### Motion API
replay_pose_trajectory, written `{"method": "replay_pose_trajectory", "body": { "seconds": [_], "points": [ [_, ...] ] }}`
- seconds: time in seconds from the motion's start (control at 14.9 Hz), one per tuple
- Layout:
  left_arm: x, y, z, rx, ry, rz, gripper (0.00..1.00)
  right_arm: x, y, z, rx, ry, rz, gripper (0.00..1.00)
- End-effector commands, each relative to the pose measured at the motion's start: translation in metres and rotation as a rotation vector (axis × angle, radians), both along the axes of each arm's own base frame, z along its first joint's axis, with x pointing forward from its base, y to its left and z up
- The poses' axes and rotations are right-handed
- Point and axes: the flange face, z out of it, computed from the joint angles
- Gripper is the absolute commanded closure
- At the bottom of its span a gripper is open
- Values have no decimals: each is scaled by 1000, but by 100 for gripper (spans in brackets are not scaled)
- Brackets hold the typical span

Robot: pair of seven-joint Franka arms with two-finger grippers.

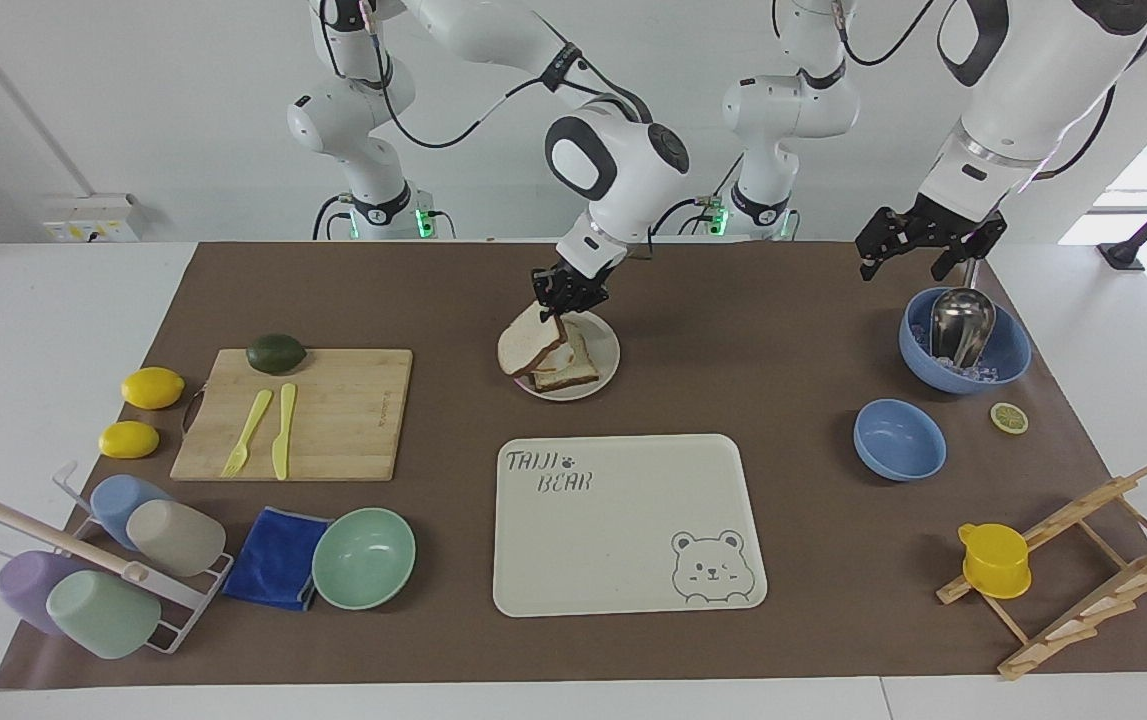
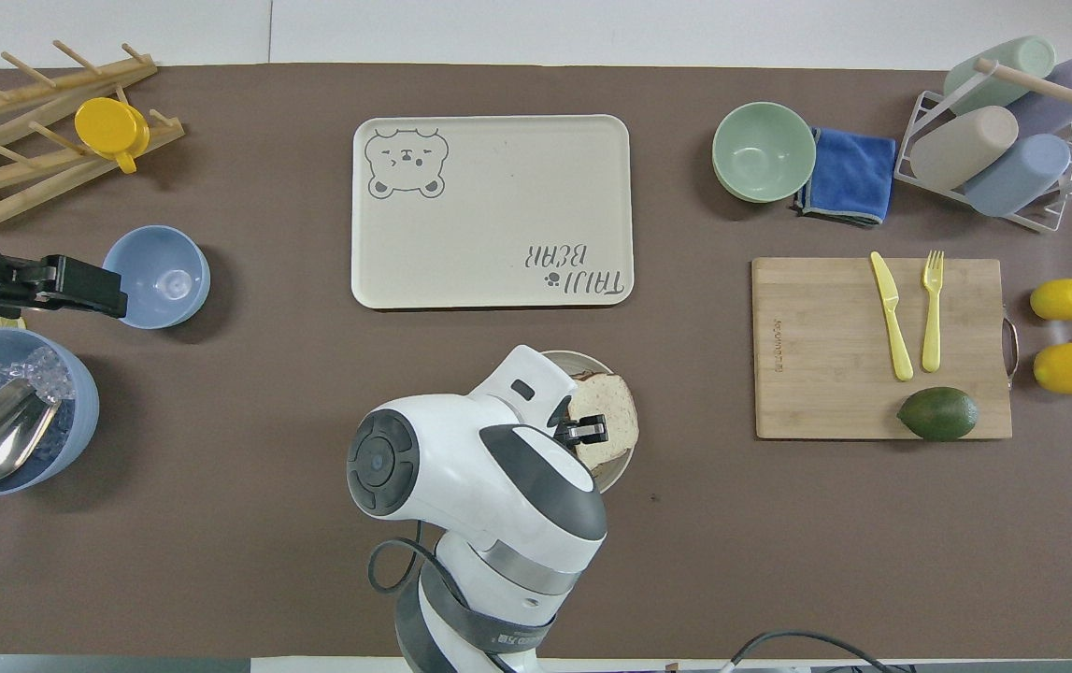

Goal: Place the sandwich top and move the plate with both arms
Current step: 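Carry the bread slice with the right gripper onto the egg on the plate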

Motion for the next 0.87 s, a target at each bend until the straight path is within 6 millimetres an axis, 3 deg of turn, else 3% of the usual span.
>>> {"method": "replay_pose_trajectory", "body": {
  "seconds": [0.0, 0.47, 0.6, 0.74, 0.81],
  "points": [
    [-4, 3, 4, -5, 9, 2, 0, 0, 3, -1, 41, -3, -25, 100],
    [-5, 3, 4, -5, 7, -1, 0, 4, -1, -9, 113, 35, -52, 100],
    [-4, 3, 4, -3, 8, 0, 0, 12, -5, -11, 162, 50, -84, 78],
    [-5, 4, 4, -3, 7, 0, 0, 14, -4, -11, 183, 41, -87, 42],
    [-4, 3, 4, -3, 8, -1, 0, 14, -2, -11, 203, 44, -93, 37]
  ]
}}
